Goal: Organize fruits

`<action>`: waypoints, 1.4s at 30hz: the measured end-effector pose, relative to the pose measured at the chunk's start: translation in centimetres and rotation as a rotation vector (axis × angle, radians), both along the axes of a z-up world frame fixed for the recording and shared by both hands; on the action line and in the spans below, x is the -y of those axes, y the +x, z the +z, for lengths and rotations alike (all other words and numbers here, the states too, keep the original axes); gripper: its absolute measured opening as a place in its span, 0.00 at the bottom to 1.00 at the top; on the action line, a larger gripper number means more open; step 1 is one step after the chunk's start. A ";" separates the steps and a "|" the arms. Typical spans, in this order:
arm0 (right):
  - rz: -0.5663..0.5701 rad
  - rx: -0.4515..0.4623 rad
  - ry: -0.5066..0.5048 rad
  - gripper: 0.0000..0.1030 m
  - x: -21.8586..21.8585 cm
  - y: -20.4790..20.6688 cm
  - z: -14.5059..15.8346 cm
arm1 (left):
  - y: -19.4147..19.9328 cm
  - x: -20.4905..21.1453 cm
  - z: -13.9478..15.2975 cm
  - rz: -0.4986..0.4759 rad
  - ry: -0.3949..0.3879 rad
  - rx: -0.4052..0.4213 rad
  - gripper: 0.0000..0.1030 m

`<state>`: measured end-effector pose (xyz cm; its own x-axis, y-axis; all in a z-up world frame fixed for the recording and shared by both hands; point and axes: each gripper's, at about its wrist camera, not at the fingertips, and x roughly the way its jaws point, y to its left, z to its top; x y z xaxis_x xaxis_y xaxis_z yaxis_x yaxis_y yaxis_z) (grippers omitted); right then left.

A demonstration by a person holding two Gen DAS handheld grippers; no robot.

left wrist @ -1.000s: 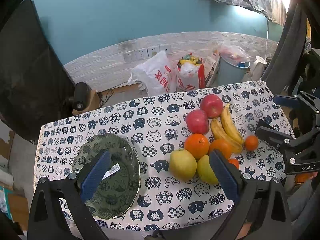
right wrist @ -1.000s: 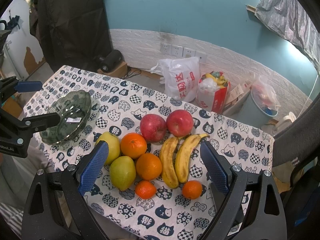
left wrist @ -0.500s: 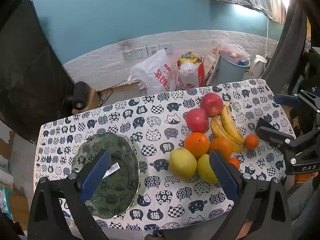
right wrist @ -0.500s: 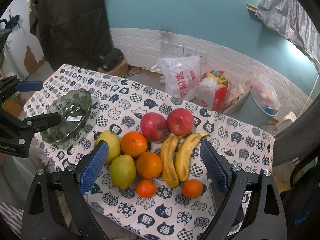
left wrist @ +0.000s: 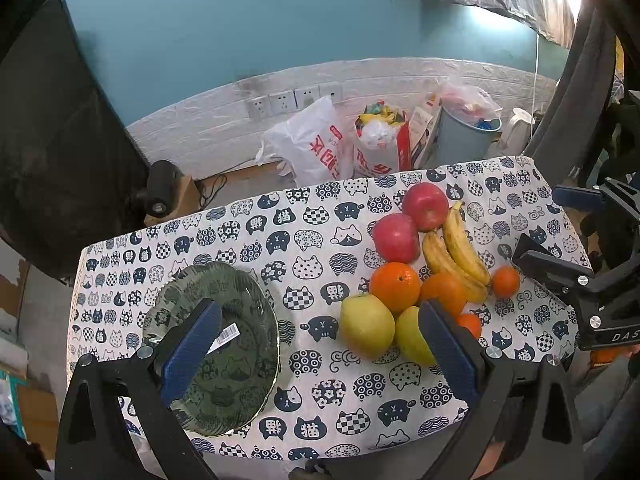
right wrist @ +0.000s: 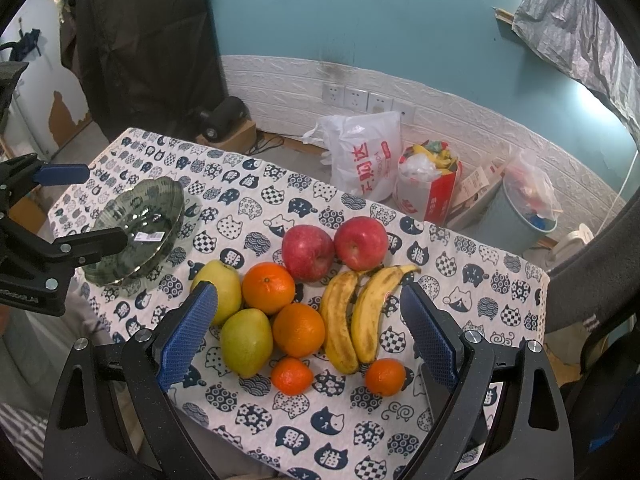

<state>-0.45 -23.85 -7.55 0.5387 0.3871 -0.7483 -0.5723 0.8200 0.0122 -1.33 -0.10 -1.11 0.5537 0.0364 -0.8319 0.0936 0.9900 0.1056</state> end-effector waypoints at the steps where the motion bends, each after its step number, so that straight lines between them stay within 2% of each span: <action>1: 0.000 0.000 0.000 0.88 0.0 0.0 0.0 | 0.0 0.0 0.0 0.000 -0.002 0.000 0.97; 10: -0.008 -0.004 -0.001 0.88 0.0 0.1 0.1 | 0.5 0.0 -0.3 -0.002 -0.008 -0.017 0.97; 13: -0.011 -0.011 -0.004 0.88 0.1 0.1 0.1 | 1.1 -0.1 -1.1 0.001 -0.036 -0.055 0.97; 16: -0.021 -0.033 -0.017 0.88 0.4 0.9 -0.1 | 1.9 0.0 -2.3 0.004 -0.027 -0.097 0.97; 22: -0.075 -0.105 -0.072 0.88 1.5 2.5 -2.0 | 3.8 0.1 -5.8 0.024 -0.052 -0.220 0.97; 29: -0.151 -0.182 -0.101 0.88 3.8 4.5 -4.7 | 5.3 0.4 -9.4 0.045 -0.062 -0.320 0.97; 34: -0.203 -0.245 -0.128 0.88 5.6 5.8 -7.3 | 6.5 0.5 -11.5 0.056 -0.101 -0.372 0.97; 42: -0.232 -0.332 -0.134 0.88 7.2 6.8 -10.5 | 7.6 1.3 -14.1 0.057 -0.119 -0.428 0.97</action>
<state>6.37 -31.04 -18.07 0.3216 0.1713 -0.9312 -0.3559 0.9333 0.0487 6.25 -1.38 -15.16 0.1589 -0.0528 -0.9859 0.0489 0.9978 -0.0455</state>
